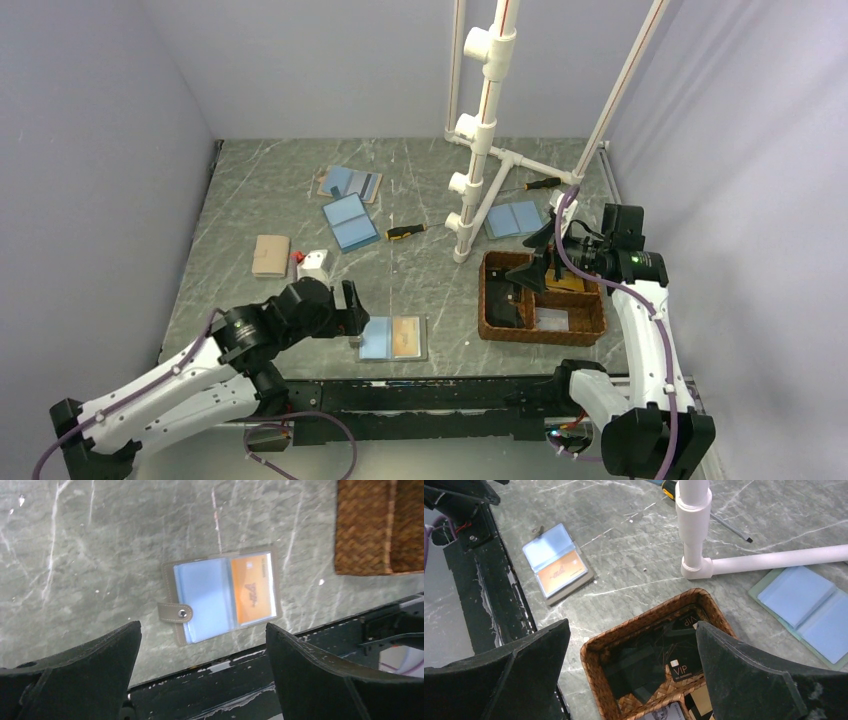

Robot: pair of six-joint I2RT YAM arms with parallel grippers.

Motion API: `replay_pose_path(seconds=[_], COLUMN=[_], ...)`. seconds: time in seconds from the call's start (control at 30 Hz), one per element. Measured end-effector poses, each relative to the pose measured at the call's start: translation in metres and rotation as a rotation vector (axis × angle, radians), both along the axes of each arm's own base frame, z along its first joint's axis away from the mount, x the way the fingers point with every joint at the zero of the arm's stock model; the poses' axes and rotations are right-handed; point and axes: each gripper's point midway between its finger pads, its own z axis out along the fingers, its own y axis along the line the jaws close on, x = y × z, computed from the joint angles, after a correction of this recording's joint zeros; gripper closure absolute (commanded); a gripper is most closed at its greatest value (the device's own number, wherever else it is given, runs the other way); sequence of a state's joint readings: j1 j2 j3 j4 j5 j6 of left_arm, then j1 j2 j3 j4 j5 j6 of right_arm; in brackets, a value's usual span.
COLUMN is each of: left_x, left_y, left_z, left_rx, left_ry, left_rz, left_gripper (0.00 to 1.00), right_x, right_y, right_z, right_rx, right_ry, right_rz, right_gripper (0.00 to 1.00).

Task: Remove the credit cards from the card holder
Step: Reset both arms

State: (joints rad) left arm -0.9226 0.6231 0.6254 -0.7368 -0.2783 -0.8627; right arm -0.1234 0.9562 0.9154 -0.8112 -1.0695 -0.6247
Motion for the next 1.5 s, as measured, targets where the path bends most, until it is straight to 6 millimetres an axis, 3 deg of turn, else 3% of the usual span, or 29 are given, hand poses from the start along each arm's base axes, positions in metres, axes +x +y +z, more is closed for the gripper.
replay_pose_path(seconds=[0.37, 0.6, 1.13, 1.33, 1.5], left_x=[0.005, 0.021, 0.025, 0.027, 0.036], left_y=[-0.018, -0.032, -0.049, -0.053, -0.048], left_z=[-0.019, -0.034, -0.064, -0.054, -0.036], left_rx=[0.165, 0.103, 0.078, 0.028, 0.012], left_ry=[0.141, 0.205, 0.322, 0.266, 0.18], left_rz=[-0.056, -0.084, -0.18, -0.192, -0.157], left_gripper=[0.03, 0.14, 0.12, 0.01, 0.01], right_x=[0.0, 0.001, 0.009, 0.028, 0.043], right_y=[0.001, 0.001, -0.005, -0.028, -0.057], right_z=[-0.001, -0.003, -0.011, -0.017, -0.003], right_rx=[0.007, 0.003, -0.019, -0.011, 0.039], right_ry=[0.007, 0.005, 0.041, 0.091, 0.083], right_rz=[0.01, 0.014, -0.029, -0.217, -0.419], right_gripper=[0.0, 0.0, 0.0, 0.0, 0.0])
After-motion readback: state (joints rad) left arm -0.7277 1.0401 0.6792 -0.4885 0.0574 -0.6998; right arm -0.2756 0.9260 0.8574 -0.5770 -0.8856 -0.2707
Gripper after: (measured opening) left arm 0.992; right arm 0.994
